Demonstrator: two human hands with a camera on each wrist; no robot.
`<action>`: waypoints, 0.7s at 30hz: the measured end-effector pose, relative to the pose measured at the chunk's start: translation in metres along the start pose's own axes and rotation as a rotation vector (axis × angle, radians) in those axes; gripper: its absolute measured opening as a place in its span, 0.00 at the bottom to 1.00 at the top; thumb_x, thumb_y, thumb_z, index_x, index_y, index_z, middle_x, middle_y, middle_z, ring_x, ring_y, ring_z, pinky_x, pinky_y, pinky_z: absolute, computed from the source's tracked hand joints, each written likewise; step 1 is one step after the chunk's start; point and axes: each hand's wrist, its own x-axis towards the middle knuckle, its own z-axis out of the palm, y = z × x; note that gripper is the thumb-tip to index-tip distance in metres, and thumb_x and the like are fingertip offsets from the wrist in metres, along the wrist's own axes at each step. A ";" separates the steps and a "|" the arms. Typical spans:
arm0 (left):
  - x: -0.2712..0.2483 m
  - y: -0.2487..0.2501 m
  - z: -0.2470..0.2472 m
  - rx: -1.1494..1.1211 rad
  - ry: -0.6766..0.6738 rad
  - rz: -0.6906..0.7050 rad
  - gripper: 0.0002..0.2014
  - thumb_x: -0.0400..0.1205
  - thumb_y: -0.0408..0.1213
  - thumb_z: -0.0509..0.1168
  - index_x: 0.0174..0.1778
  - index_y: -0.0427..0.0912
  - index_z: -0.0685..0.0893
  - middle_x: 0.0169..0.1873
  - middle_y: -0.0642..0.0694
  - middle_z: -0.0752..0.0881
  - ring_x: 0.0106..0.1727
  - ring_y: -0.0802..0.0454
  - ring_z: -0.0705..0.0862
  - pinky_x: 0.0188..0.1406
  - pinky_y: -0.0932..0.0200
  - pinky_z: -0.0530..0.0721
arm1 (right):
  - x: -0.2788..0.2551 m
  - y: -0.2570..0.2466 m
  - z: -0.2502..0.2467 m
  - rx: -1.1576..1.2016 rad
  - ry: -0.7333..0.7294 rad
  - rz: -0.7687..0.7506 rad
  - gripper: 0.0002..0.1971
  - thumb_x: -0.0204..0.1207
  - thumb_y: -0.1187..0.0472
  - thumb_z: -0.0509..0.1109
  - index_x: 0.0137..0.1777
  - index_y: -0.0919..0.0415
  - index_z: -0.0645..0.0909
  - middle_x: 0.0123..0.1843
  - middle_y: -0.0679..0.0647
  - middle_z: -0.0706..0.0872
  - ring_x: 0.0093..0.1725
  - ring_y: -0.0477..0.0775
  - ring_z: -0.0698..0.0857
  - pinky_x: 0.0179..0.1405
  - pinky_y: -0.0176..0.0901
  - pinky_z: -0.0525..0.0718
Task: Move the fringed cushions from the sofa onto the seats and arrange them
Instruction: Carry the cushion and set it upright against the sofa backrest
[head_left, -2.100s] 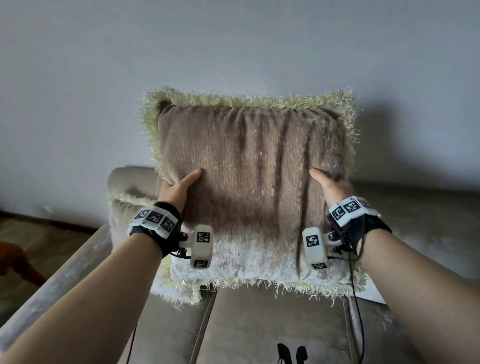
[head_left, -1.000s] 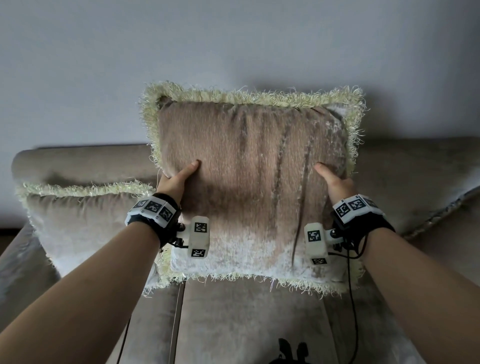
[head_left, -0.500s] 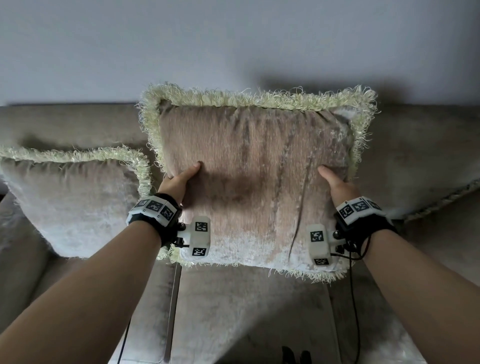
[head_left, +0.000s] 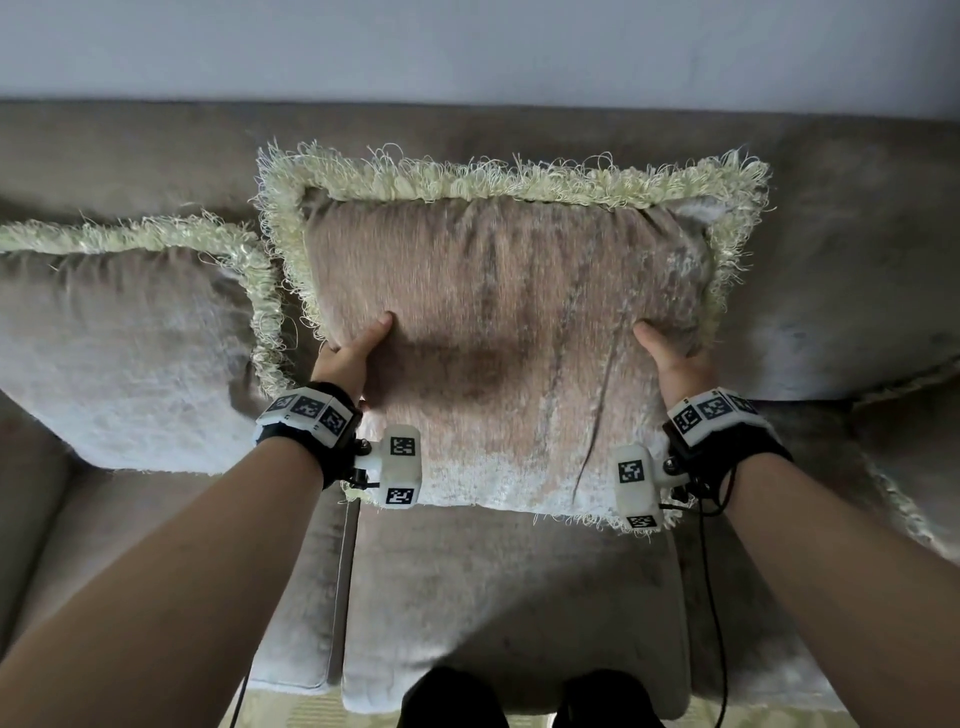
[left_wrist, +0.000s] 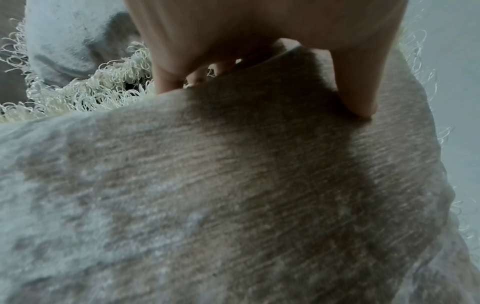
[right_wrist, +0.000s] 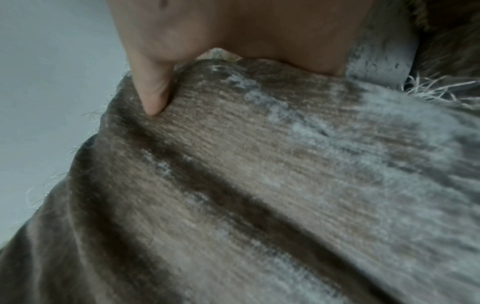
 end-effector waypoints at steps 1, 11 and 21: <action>0.002 -0.002 0.001 0.003 -0.001 -0.008 0.61 0.49 0.67 0.83 0.77 0.38 0.79 0.68 0.41 0.89 0.67 0.38 0.89 0.67 0.32 0.86 | 0.003 0.004 0.002 -0.011 -0.001 0.004 0.46 0.64 0.37 0.78 0.77 0.60 0.70 0.70 0.53 0.79 0.68 0.58 0.79 0.59 0.43 0.69; 0.047 -0.043 0.000 0.050 0.017 -0.035 0.30 0.80 0.54 0.78 0.70 0.46 0.71 0.62 0.46 0.84 0.63 0.41 0.85 0.72 0.28 0.84 | 0.025 0.033 0.024 -0.027 -0.001 0.012 0.41 0.70 0.42 0.76 0.79 0.58 0.66 0.70 0.53 0.77 0.66 0.54 0.77 0.59 0.41 0.67; 0.075 -0.060 0.005 0.018 -0.027 -0.071 0.50 0.57 0.65 0.81 0.74 0.49 0.75 0.68 0.45 0.86 0.72 0.38 0.85 0.73 0.30 0.83 | 0.048 0.059 0.040 -0.004 -0.043 0.085 0.52 0.61 0.31 0.76 0.82 0.55 0.63 0.77 0.50 0.74 0.75 0.56 0.73 0.72 0.50 0.66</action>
